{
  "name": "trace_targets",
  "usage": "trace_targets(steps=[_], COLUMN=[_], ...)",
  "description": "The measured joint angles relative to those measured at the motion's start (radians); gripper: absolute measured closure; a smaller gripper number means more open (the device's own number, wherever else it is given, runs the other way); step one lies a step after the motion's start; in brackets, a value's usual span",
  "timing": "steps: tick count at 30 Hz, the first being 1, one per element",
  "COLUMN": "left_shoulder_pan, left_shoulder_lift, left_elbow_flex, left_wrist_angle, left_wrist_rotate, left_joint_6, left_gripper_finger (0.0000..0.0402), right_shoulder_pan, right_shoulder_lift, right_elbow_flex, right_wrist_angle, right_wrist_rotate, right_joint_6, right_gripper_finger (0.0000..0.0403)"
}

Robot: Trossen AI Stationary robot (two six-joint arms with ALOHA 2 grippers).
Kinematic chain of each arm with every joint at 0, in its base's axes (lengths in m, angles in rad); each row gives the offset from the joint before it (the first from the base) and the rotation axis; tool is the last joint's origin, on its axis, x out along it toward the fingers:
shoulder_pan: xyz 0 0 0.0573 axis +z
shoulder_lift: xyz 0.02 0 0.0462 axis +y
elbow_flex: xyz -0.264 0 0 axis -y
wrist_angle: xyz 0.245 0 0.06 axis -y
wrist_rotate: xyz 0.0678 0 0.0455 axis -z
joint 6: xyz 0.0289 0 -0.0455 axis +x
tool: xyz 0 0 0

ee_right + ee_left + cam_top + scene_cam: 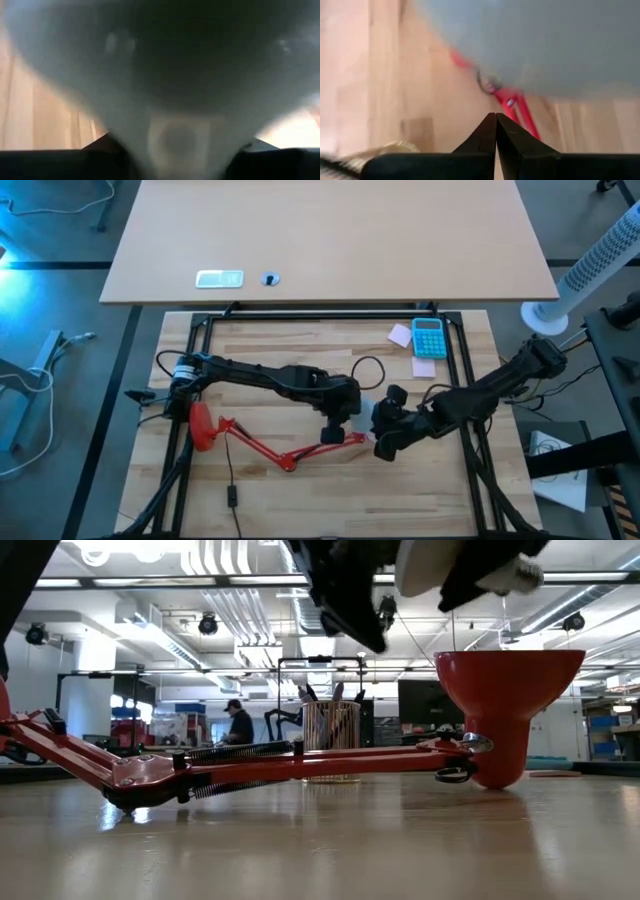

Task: Screw lightbulb
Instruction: Remove the light bulb from the lamp

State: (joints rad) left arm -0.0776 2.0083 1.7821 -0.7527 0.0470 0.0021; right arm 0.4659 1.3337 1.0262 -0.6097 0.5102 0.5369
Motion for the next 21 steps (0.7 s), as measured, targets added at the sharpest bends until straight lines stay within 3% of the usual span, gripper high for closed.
trace_targets(steps=[9,16,21], left_shoulder_pan=[0.044,0.066,0.069], left_shoulder_lift=[-0.166,-0.320,-0.392], left_elbow_flex=[-0.005,-0.046,-0.065], left_wrist_angle=[-0.200,-0.213,-0.215], left_wrist_rotate=[-0.140,-0.226,-0.283], left_joint_6=[0.000,-0.078,-0.125], left_gripper_finger=[0.0401,0.0401,0.0401], right_shoulder_pan=[-0.086,-0.268,-0.404], right_shoulder_lift=[-0.111,-0.218,-0.297], right_elbow_flex=[0.063,0.059,0.016], right_wrist_angle=[-0.112,-0.135,-0.240], right_wrist_rotate=[0.004,-0.019,-0.020], right_joint_6=[-0.040,-0.070,0.057], right_gripper_finger=[0.0254,0.0257,0.0256])
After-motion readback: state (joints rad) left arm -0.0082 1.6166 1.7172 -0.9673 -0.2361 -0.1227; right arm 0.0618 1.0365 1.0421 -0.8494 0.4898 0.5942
